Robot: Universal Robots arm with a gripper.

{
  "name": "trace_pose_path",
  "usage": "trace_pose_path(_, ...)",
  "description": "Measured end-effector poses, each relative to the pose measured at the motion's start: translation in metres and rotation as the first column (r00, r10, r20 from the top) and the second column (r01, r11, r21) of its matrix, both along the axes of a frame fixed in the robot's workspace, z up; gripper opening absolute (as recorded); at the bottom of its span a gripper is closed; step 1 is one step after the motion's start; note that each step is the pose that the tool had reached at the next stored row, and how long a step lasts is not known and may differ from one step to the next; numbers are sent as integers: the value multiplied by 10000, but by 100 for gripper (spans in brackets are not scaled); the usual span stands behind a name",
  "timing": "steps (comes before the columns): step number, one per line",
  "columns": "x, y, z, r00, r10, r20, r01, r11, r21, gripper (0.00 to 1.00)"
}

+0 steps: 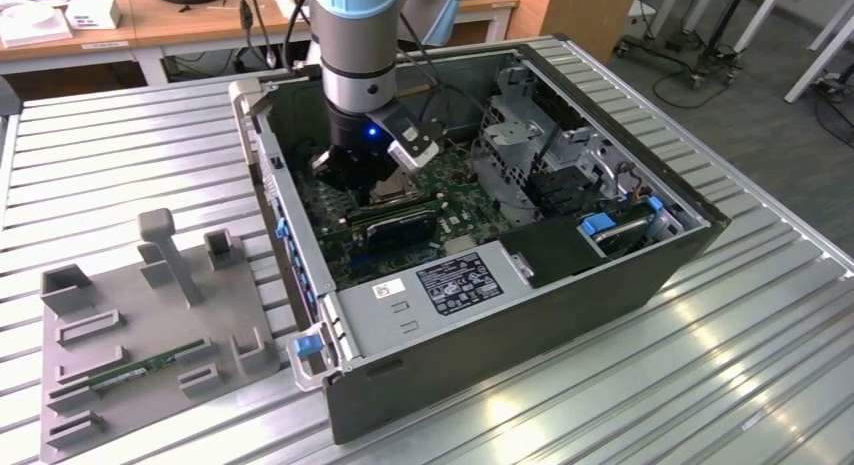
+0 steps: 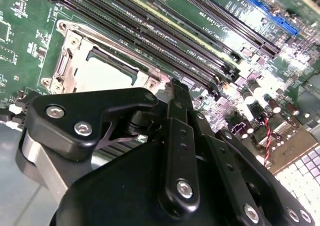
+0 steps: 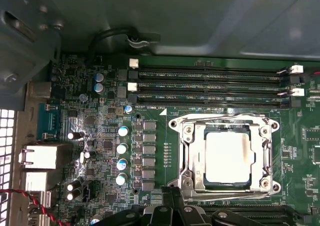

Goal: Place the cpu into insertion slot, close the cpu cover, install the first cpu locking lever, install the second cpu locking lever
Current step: 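Install the second cpu locking lever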

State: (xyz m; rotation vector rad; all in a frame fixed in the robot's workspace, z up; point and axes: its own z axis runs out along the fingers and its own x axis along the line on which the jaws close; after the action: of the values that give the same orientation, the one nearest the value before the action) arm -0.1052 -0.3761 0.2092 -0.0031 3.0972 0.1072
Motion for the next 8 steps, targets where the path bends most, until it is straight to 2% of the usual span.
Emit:
trace_pose_path(5,4,-1,2,10000,1,-2,-1,10000,-3,11)
trace_pose_path(8,33,1,1,10000,0,-1,0,10000,-1,11)
